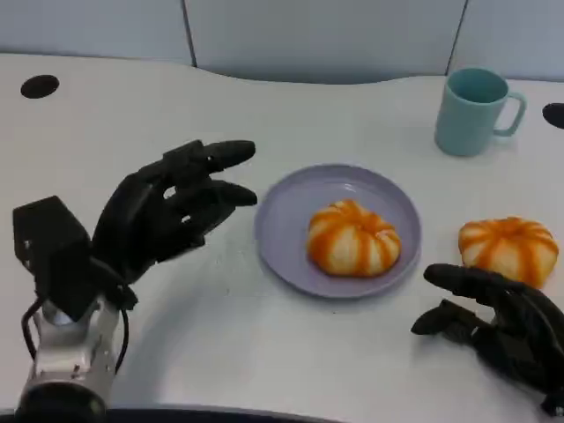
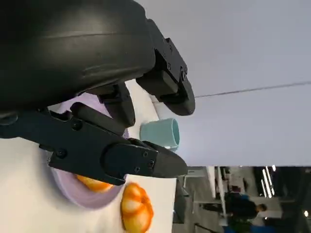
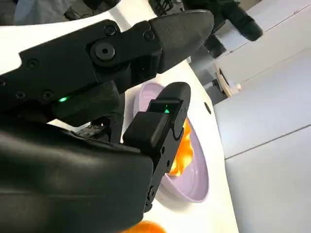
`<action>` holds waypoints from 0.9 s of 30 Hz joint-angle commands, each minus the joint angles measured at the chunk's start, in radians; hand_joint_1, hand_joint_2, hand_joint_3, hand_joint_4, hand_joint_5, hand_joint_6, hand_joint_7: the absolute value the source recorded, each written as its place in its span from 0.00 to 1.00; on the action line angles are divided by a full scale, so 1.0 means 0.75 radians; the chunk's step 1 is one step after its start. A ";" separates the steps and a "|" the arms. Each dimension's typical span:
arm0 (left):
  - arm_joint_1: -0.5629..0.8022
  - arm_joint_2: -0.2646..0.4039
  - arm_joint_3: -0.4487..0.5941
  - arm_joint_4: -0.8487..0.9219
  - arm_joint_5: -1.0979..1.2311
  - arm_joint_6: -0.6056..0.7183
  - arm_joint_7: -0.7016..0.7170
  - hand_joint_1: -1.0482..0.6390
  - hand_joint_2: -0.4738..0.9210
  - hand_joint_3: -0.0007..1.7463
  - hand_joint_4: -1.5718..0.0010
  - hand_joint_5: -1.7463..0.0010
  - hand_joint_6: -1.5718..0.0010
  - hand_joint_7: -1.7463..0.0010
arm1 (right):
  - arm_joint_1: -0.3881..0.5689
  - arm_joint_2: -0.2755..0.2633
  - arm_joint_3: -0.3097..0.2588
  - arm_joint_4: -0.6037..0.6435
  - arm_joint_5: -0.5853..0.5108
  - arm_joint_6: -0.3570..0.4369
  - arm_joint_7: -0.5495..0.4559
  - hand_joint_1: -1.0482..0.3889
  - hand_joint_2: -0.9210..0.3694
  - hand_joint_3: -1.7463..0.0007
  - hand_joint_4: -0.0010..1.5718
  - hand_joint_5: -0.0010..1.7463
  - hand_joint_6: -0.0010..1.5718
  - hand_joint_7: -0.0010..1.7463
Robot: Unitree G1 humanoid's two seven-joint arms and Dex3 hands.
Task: Grasp the bread from the table and place it into the plate.
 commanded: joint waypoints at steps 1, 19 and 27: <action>0.143 0.007 0.069 -0.174 -0.150 0.206 -0.039 0.27 1.00 0.12 0.81 0.25 0.64 0.74 | 0.027 -0.015 0.001 0.017 -0.020 0.017 -0.023 0.44 0.00 0.95 0.38 0.64 0.63 0.02; 0.402 -0.024 0.128 -0.522 -0.237 0.529 0.066 0.30 1.00 0.13 0.84 0.13 0.78 0.35 | 0.033 -0.020 0.009 0.001 -0.035 0.023 -0.017 0.44 0.00 0.94 0.37 0.63 0.62 0.01; 0.511 -0.057 0.142 -0.492 -0.212 0.516 0.108 0.33 1.00 0.10 0.84 0.03 0.83 0.19 | 0.036 -0.033 0.008 -0.008 -0.032 0.058 -0.018 0.43 0.00 0.94 0.37 0.63 0.62 0.01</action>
